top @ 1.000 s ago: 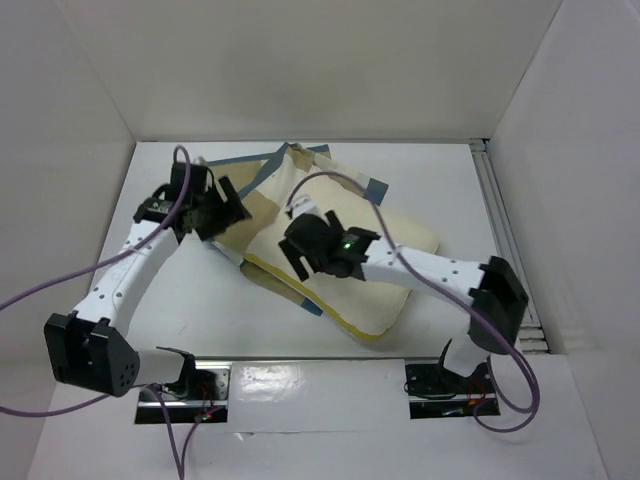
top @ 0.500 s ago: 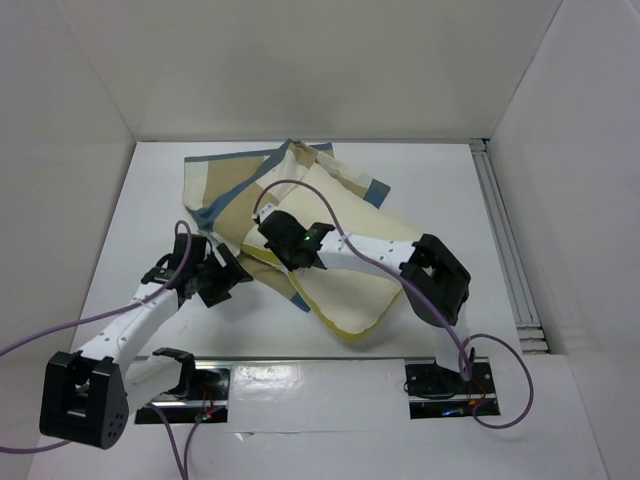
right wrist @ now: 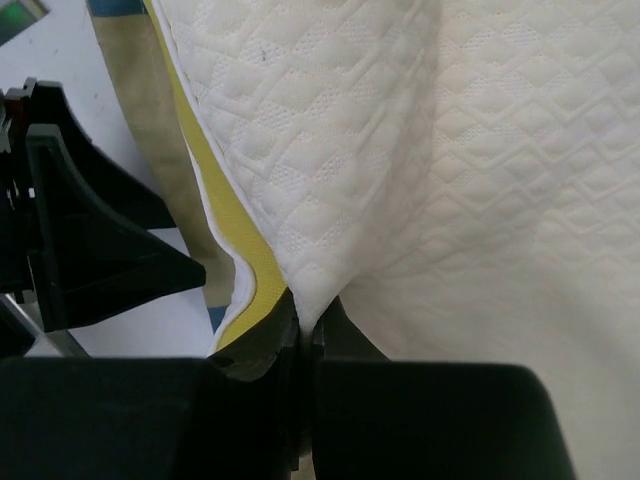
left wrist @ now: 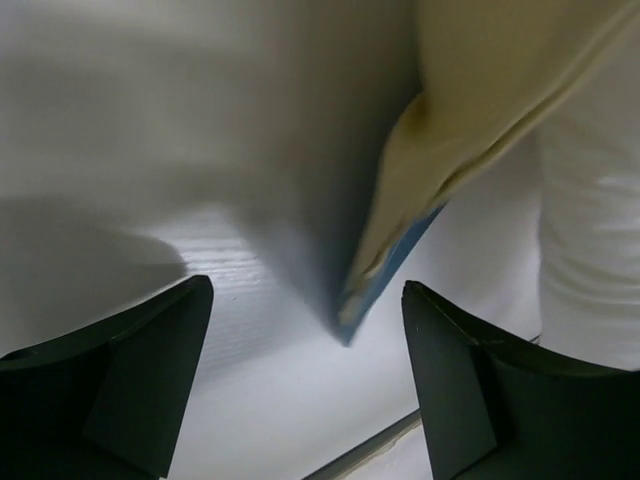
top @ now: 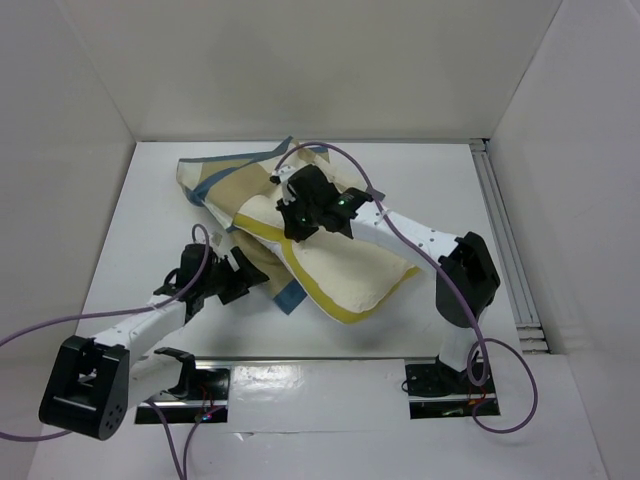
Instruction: Put the pillow into the pillowcase
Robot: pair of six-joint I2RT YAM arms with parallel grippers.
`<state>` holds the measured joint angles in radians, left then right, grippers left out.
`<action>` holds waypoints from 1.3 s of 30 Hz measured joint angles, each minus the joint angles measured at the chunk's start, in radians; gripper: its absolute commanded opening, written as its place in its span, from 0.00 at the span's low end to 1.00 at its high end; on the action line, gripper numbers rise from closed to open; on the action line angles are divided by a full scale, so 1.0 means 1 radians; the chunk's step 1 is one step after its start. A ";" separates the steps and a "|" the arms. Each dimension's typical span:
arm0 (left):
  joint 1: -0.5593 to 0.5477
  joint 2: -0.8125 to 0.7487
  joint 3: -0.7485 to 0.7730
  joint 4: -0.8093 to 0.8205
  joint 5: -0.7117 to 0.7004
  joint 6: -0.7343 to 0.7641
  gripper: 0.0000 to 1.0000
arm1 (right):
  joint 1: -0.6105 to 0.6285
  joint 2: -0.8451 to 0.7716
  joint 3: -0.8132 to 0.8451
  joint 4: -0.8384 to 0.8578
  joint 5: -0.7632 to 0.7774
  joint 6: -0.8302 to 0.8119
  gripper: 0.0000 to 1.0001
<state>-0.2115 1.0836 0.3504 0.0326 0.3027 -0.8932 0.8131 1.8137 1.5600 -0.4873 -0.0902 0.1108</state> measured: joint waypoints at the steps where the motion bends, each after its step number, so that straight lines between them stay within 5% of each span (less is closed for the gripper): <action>1: -0.001 0.003 0.000 0.025 0.006 0.000 0.89 | 0.000 0.000 0.001 -0.005 -0.010 0.000 0.00; 8: -0.025 -0.010 -0.032 0.168 0.037 -0.002 0.84 | -0.002 0.001 0.005 -0.026 -0.041 0.006 0.00; 11: -0.032 0.011 -0.035 0.204 0.035 -0.006 0.72 | -0.004 0.002 0.008 -0.026 -0.048 0.009 0.00; 15: -0.033 0.122 -0.008 0.231 0.020 -0.019 0.04 | -0.005 0.006 0.023 -0.031 -0.050 0.020 0.00; 16: -0.033 0.155 0.014 0.216 0.016 -0.022 0.00 | -0.005 0.008 0.027 -0.030 -0.051 0.024 0.00; 23: -0.037 0.200 0.140 0.228 0.101 -0.033 0.00 | -0.021 0.097 0.117 -0.037 -0.018 0.063 0.00; 33: -0.055 0.093 0.370 0.283 0.336 -0.117 0.00 | -0.098 0.238 0.646 -0.246 0.249 0.074 0.00; 39: -0.063 0.002 0.301 0.488 0.509 -0.215 0.00 | 0.000 0.127 0.495 -0.173 0.355 0.093 0.00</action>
<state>-0.2745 1.0855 0.6518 0.5209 0.8116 -1.1084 0.8135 1.9404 2.0552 -0.6601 0.2646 0.2043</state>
